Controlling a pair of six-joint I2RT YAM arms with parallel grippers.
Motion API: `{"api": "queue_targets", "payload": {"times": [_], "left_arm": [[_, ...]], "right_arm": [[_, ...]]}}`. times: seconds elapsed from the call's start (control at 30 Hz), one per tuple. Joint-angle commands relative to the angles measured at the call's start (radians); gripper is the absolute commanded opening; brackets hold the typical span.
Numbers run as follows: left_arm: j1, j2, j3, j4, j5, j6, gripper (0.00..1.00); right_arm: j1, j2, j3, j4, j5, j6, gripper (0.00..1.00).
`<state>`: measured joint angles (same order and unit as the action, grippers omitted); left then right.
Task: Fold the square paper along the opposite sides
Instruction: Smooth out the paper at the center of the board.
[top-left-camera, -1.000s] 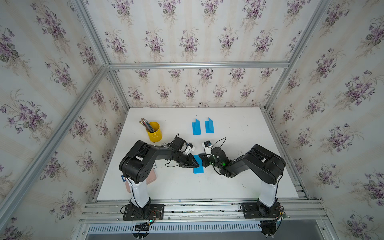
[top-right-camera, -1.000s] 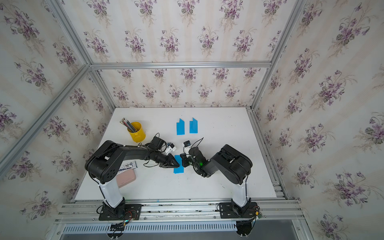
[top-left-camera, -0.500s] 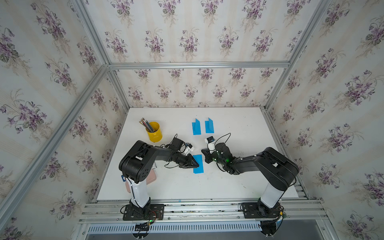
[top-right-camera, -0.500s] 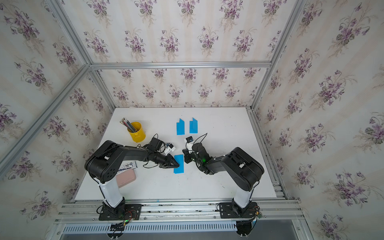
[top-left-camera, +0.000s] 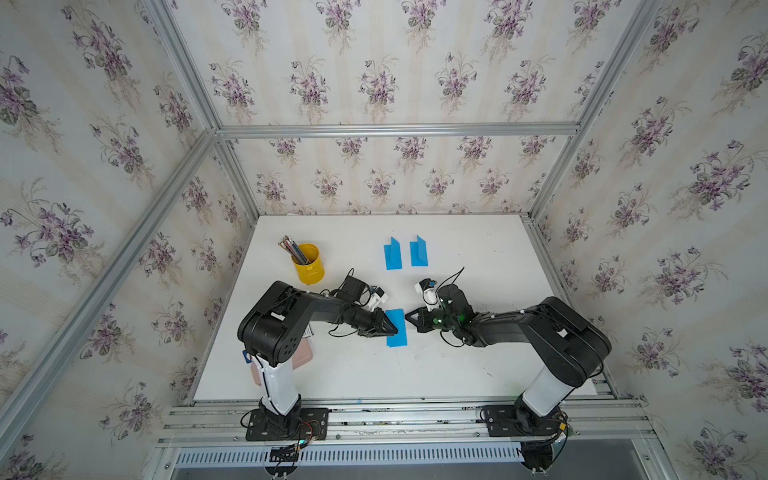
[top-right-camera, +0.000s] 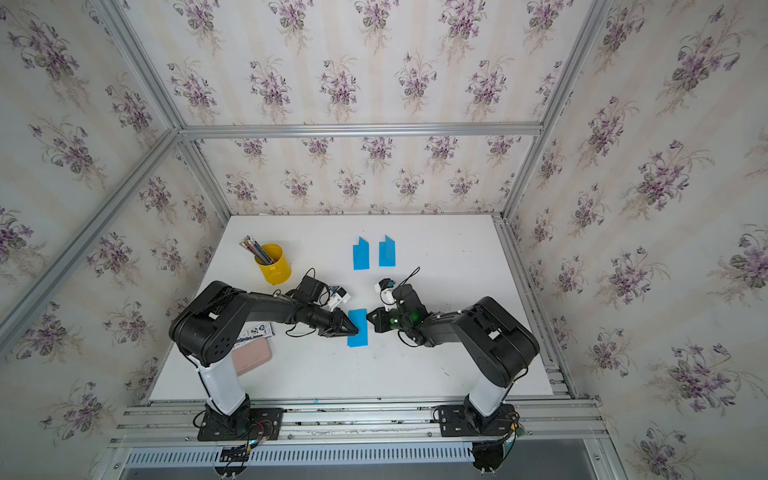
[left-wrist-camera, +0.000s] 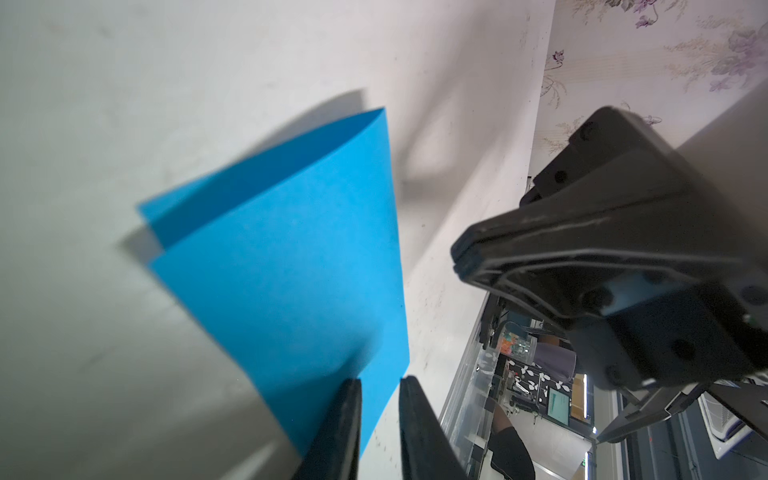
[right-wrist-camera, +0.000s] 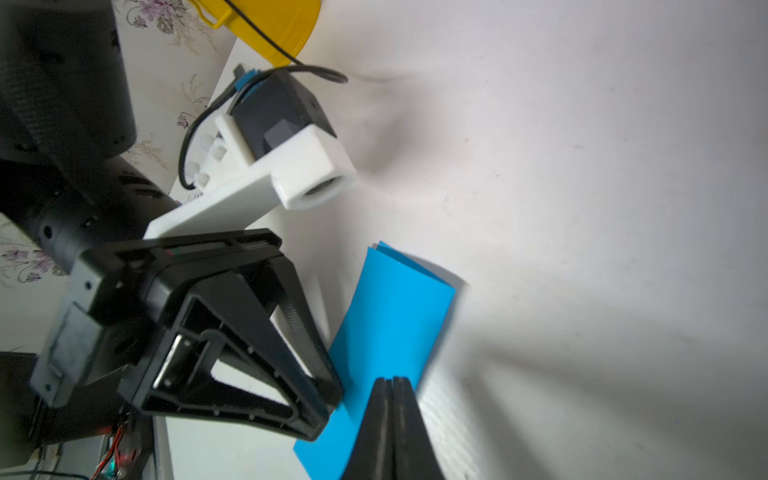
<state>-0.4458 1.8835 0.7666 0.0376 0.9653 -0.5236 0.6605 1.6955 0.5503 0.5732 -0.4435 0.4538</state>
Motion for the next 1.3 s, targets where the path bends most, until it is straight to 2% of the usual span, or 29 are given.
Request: {"api": "queue_targets", "payload": {"times": [0.0,0.07,0.13,0.2,0.23,0.3,0.67,0.93,1.27], "left_arm": [[0.002,0.029,-0.030,-0.245,-0.629,0.024,0.25],[0.004,0.030,-0.032,-0.243,-0.629,0.022,0.25],[0.003,0.032,-0.032,-0.243,-0.628,0.027,0.25],[0.004,0.035,-0.029,-0.250,-0.626,0.033,0.25],[0.004,0.037,-0.027,-0.255,-0.626,0.037,0.25],[0.004,0.043,-0.024,-0.260,-0.626,0.041,0.25],[0.004,0.058,-0.012,-0.274,-0.625,0.048,0.25],[0.004,0.062,-0.010,-0.269,-0.623,0.042,0.25],[0.009,0.064,-0.019,-0.262,-0.620,0.032,0.25]], "right_arm": [[0.000,0.010,-0.027,0.111,-0.006,-0.025,0.00],[0.025,0.018,-0.042,0.169,0.074,-0.076,0.00],[0.084,0.013,-0.068,0.243,0.199,-0.187,0.00],[0.151,0.021,-0.132,0.426,0.334,-0.298,0.00],[0.175,0.046,-0.166,0.539,0.373,-0.346,0.00],[0.195,0.103,-0.184,0.651,0.427,-0.384,0.00],[0.210,0.214,-0.136,0.729,0.494,-0.469,0.00],[0.216,0.300,-0.089,0.679,0.480,-0.478,0.00],[0.207,0.322,-0.081,0.607,0.575,-0.479,0.00]]}}
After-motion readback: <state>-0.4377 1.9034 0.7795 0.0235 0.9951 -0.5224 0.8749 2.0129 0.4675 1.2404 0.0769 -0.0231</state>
